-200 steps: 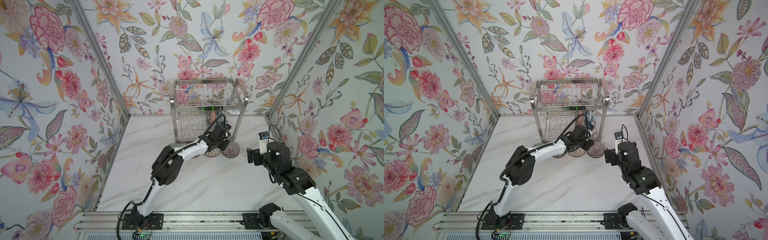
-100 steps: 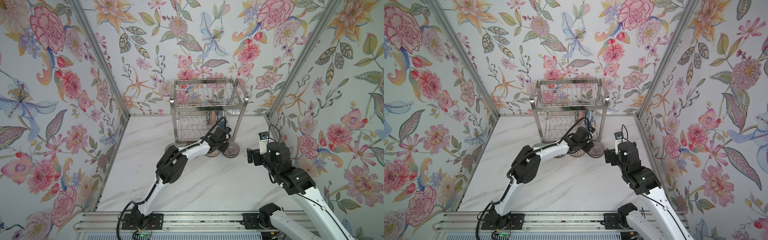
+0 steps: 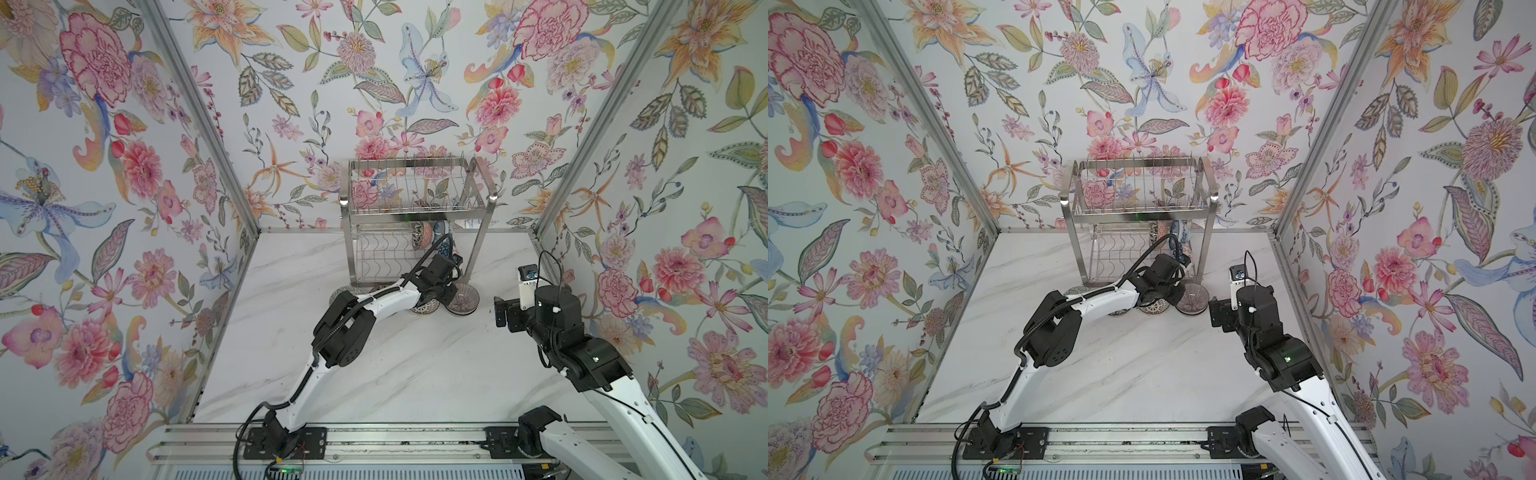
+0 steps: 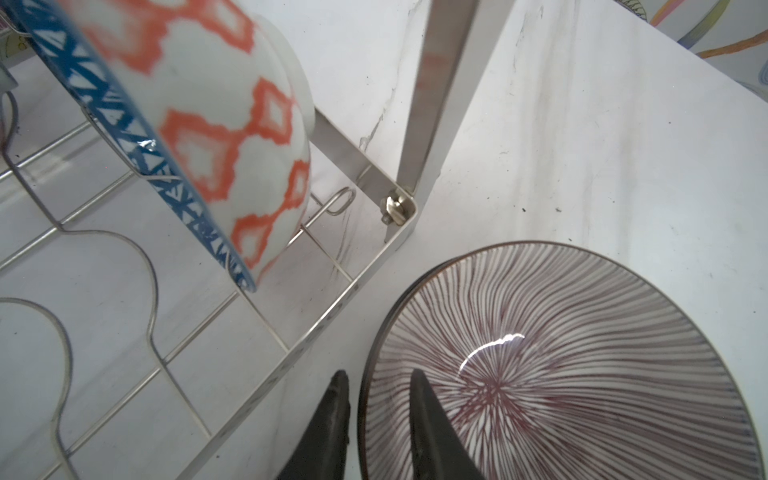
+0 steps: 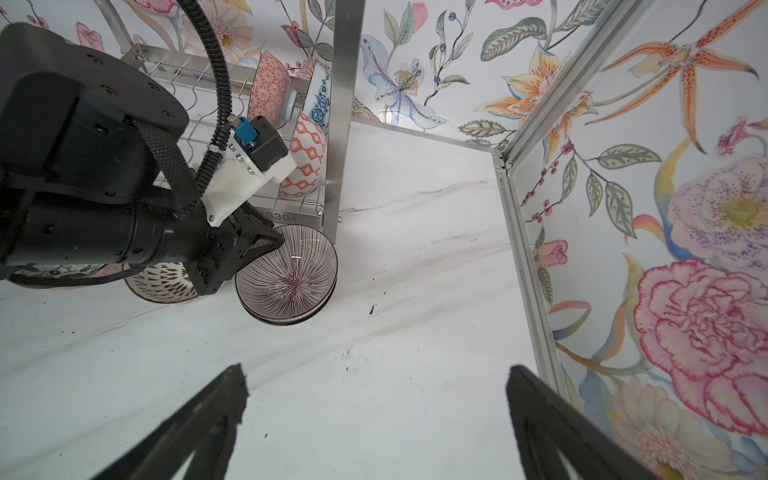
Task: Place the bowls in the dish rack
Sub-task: 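Move the left gripper above the purple-striped bowl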
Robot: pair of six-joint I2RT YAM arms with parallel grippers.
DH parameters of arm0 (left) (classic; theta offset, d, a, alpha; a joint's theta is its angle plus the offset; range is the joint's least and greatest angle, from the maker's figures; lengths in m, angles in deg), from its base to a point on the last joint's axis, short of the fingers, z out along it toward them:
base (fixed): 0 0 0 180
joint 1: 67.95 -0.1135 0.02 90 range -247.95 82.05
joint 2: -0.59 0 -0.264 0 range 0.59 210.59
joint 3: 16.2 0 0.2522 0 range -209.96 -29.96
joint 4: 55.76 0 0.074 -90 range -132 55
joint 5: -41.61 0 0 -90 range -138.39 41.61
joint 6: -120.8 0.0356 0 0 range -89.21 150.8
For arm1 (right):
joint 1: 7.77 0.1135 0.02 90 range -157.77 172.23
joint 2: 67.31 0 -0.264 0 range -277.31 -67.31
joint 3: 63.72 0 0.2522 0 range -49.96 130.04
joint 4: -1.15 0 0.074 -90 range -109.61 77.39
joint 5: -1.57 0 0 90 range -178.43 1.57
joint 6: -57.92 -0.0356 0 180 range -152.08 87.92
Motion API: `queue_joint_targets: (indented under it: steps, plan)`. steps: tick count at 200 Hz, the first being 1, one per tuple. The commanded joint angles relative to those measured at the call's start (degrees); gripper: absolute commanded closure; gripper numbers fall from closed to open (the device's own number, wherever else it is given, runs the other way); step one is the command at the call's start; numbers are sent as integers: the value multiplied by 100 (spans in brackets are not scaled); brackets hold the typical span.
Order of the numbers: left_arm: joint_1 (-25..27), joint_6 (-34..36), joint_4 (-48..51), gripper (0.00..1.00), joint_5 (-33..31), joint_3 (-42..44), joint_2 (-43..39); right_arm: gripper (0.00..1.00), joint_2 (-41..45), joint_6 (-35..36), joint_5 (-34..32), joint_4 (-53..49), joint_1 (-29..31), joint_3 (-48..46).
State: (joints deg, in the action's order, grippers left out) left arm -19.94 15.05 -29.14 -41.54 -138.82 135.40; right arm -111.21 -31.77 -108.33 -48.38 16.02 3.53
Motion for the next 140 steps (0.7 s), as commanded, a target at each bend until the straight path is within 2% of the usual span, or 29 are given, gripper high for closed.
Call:
queue_joint_targets:
  steps: [1,45,140]
  plan:
    - [-35,36,34,78,-114,-40,-47,1,65,-76,-5,61,-33,-81]
    - [-54,72,33,89,-182,57,-230,1,80,-75,-7,69,-39,-94]
    - [-68,151,128,97,-289,77,-563,1,119,-71,-5,69,-33,-100]
